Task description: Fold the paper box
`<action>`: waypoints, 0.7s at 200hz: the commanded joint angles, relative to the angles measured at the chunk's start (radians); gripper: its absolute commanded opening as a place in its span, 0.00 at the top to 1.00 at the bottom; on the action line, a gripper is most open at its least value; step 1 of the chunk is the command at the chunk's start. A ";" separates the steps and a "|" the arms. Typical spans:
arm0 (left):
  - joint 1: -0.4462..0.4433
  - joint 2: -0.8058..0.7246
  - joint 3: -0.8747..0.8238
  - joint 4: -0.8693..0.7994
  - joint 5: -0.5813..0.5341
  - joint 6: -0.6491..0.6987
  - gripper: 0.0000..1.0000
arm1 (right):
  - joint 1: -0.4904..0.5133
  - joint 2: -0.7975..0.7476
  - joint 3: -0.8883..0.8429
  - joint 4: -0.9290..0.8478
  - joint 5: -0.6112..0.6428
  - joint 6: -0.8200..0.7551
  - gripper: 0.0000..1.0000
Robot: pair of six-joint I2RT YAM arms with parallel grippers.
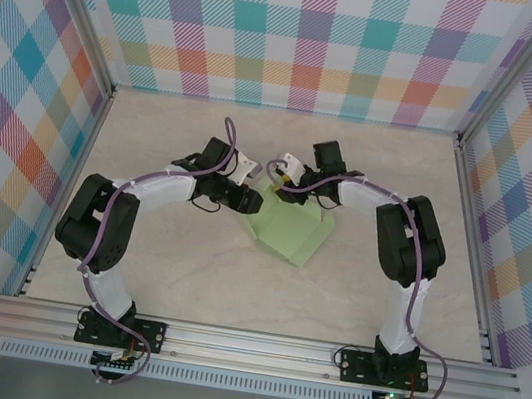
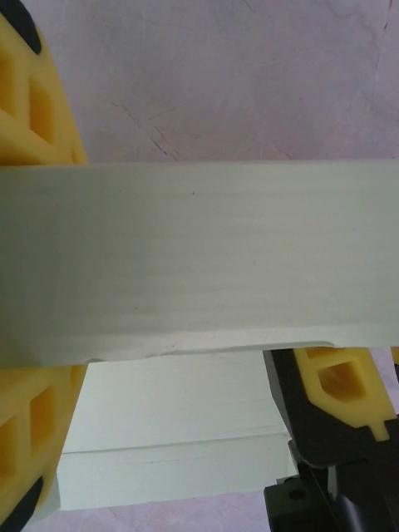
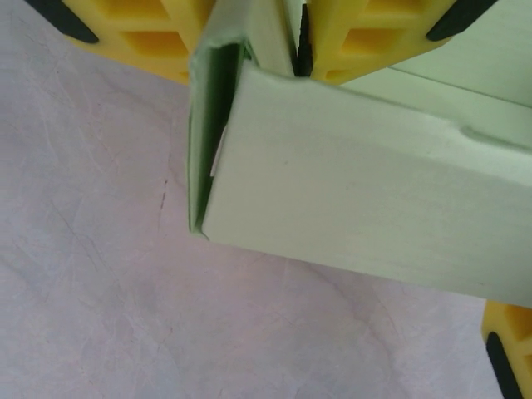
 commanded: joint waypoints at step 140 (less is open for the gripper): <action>0.034 -0.150 0.014 0.165 0.169 -0.252 0.23 | 0.041 -0.038 -0.149 0.404 0.202 0.176 0.96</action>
